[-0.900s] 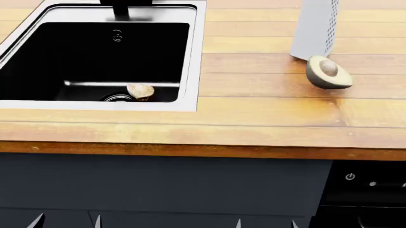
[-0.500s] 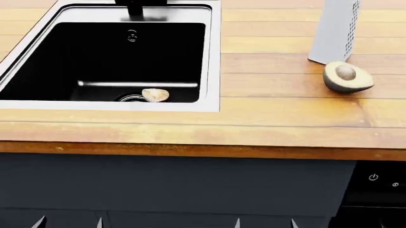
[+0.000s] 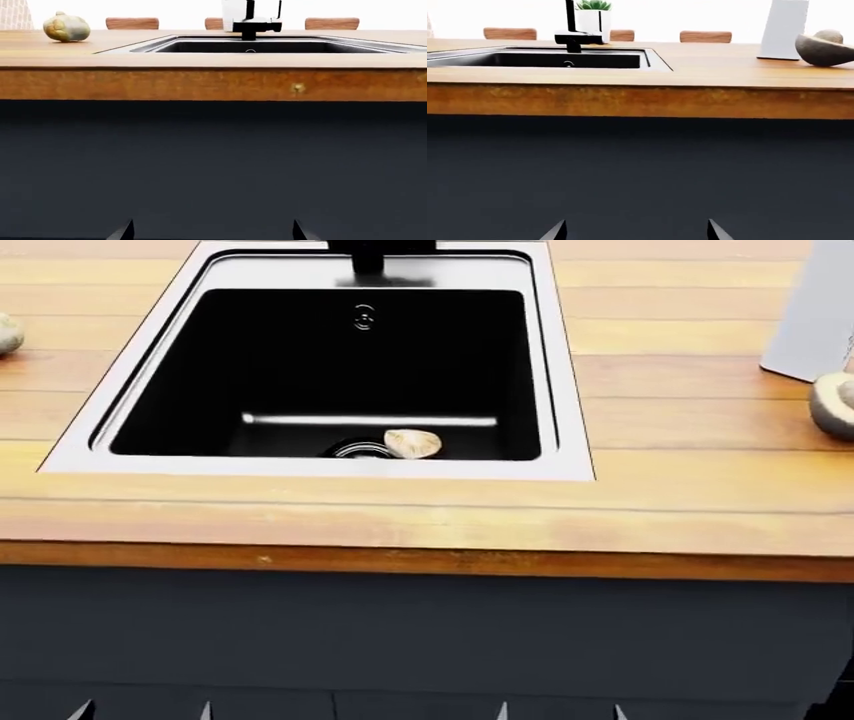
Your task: Turn on the sink faucet.
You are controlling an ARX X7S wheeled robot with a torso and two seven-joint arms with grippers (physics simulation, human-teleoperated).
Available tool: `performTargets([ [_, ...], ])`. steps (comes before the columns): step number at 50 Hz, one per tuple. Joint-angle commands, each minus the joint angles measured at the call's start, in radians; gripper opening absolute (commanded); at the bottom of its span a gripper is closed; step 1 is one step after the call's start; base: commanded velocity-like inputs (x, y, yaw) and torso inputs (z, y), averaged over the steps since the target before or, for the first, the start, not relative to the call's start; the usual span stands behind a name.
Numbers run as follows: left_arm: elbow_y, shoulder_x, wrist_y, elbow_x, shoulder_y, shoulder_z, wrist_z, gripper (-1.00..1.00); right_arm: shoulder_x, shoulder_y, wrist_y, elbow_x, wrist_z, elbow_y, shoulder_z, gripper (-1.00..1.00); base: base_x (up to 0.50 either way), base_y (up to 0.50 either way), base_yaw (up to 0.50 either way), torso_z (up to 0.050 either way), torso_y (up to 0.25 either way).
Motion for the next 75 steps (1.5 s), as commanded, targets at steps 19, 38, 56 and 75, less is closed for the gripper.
performTargets([
  [19, 0.004, -0.033, -0.013, -0.044, -0.005, 0.036, -0.031, 1.0, 0.032, 0.003, -0.025, 0.007, 0.057, 0.002, -0.039, 1.0, 0.03, 0.26, 0.0, 0.0, 0.0],
  [38, 0.03, -0.046, 0.041, -0.101, 0.01, 0.042, -0.017, 1.0, 0.048, 0.005, -0.023, 0.023, 0.072, 0.004, -0.059, 1.0, 0.0, 0.0, 0.0, 0.01, 0.0],
  [56, 0.024, -0.056, 0.052, -0.113, 0.004, 0.061, -0.031, 1.0, 0.062, 0.01, -0.022, 0.032, 0.087, 0.004, -0.074, 1.0, 0.0, 0.0, 0.0, 0.05, 0.0],
  [75, 0.032, -0.076, 0.085, -0.125, 0.019, 0.075, -0.03, 1.0, 0.073, 0.014, -0.03, 0.042, 0.095, 0.012, -0.092, 1.0, 0.0, 0.0, 0.0, 0.05, 0.0],
])
